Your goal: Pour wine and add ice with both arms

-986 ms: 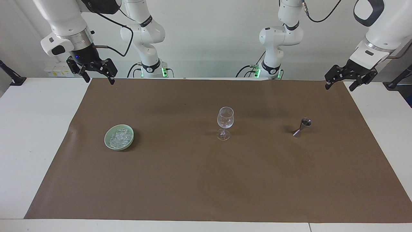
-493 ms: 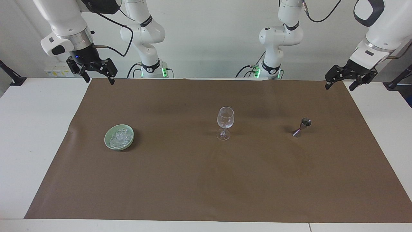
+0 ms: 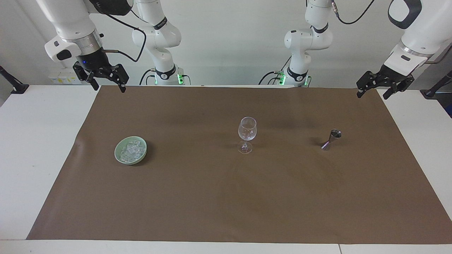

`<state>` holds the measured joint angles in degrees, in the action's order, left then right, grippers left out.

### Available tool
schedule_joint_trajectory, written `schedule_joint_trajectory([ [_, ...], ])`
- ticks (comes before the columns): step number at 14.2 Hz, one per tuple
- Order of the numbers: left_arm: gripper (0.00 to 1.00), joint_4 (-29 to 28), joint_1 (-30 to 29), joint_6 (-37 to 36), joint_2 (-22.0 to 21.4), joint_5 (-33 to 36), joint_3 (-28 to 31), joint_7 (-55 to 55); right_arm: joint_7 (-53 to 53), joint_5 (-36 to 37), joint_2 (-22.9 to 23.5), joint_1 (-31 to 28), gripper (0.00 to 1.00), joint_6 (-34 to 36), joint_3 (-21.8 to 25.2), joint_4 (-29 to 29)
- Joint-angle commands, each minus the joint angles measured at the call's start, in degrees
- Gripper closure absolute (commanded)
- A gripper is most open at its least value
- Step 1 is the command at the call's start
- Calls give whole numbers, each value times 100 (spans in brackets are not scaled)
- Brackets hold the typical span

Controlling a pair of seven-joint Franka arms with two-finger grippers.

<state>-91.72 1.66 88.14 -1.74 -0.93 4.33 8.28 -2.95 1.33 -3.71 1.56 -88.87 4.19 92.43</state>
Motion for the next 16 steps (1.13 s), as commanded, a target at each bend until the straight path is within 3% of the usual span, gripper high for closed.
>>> schedule_joint_trajectory([
  [1,0,-180,80,98,-160,120,42,-160,137,-10,-113,-24,0,37,-15,109],
  [16,0,-162,-16,459,-134,41,77,-529,137,-10,-113,-24,0,37,-15,109],
])
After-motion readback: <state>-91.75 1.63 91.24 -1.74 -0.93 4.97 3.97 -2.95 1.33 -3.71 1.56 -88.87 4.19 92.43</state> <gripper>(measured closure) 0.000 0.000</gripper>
